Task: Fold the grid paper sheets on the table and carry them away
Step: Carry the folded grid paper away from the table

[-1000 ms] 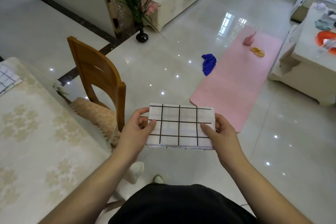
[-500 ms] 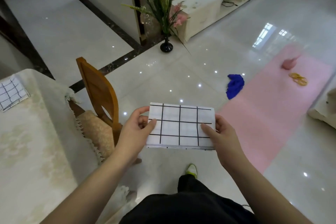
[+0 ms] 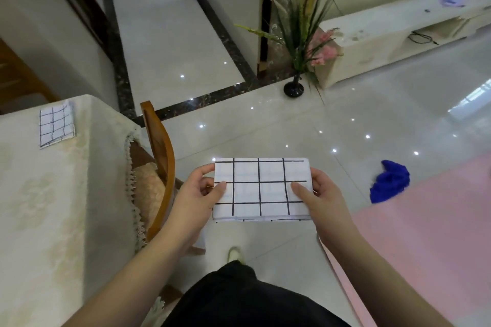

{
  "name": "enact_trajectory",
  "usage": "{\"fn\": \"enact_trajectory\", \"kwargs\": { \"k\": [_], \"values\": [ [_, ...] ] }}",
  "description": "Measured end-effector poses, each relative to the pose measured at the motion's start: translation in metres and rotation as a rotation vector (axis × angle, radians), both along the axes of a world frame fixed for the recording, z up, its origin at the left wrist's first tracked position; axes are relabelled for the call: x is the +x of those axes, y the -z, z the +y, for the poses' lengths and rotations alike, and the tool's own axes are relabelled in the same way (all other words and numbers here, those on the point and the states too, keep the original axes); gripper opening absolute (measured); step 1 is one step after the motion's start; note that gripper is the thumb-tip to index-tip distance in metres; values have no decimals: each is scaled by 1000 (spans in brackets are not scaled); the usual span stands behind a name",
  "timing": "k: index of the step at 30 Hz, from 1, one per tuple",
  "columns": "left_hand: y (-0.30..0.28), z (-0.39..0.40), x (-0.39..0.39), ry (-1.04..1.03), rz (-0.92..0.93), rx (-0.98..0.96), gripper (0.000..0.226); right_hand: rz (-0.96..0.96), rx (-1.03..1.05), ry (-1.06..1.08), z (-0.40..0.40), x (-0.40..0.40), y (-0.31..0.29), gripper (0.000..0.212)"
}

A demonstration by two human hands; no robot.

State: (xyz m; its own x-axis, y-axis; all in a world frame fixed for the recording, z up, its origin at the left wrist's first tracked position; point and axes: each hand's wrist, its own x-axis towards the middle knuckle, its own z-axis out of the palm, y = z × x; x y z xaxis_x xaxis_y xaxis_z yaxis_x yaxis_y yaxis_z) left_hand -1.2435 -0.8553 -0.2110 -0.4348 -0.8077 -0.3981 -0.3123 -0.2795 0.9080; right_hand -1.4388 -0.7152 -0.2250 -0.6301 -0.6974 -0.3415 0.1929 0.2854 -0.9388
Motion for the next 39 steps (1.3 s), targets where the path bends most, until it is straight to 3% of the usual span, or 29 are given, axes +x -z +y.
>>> {"fn": "enact_trajectory", "kwargs": {
  "k": [22, 39],
  "values": [
    [14, -222, -81, -315, -21, -50, 39, 46, 51, -353, -311, -119, -5, 28],
    [11, -359, -167, -794, -27, 15, 36, 37, 32, -802, -549, -205, 10, 31]
  ]
}}
